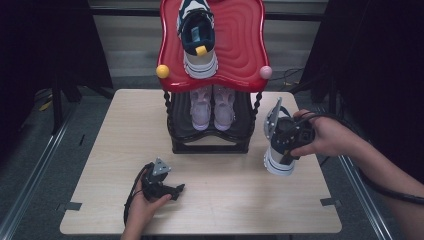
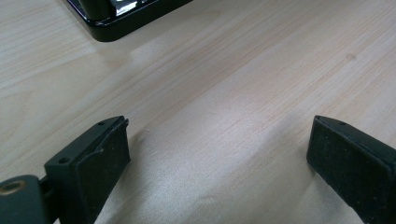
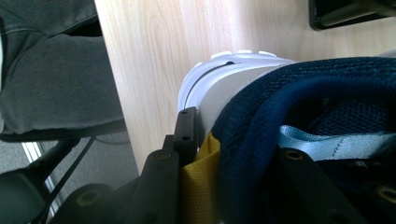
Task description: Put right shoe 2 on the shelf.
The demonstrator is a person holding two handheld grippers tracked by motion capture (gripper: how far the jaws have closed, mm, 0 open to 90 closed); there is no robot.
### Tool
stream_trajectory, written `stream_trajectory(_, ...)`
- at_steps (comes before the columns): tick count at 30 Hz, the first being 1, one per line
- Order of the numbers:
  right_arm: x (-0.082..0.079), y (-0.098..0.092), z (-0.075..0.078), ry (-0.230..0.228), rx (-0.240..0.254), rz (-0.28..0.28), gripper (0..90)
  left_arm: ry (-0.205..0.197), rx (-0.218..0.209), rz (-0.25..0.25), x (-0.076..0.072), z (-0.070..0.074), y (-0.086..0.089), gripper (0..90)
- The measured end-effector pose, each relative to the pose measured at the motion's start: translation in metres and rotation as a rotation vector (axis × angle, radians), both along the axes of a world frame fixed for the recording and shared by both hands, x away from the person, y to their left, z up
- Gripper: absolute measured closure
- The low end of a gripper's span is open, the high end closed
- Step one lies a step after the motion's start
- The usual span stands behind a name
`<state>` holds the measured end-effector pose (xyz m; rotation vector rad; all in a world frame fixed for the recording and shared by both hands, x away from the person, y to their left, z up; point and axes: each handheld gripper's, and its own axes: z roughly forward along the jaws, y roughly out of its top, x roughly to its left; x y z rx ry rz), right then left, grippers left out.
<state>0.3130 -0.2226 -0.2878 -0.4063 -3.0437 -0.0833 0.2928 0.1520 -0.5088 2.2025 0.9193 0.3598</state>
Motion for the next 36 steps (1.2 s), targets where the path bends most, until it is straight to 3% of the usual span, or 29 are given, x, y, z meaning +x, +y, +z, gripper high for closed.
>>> stream_trajectory(7,0.004,0.005,0.039,-0.028,-0.017,0.025,71.0,0.0,0.008,-0.007,0.0,0.0,0.001,5.2)
stream_trajectory(14,0.008,0.011,0.071,-0.056,-0.037,0.014,71.0,-0.003,0.004,-0.005,0.0,0.0,0.0,5.2)
stream_trajectory(28,0.012,0.013,0.138,-0.181,-0.065,0.016,71.0,0.0,0.004,-0.003,0.0,0.0,0.0,5.0)
stream_trajectory(36,0.012,0.02,0.177,-0.284,-0.056,0.025,71.0,0.0,0.003,-0.001,0.0,0.0,0.0,4.9)
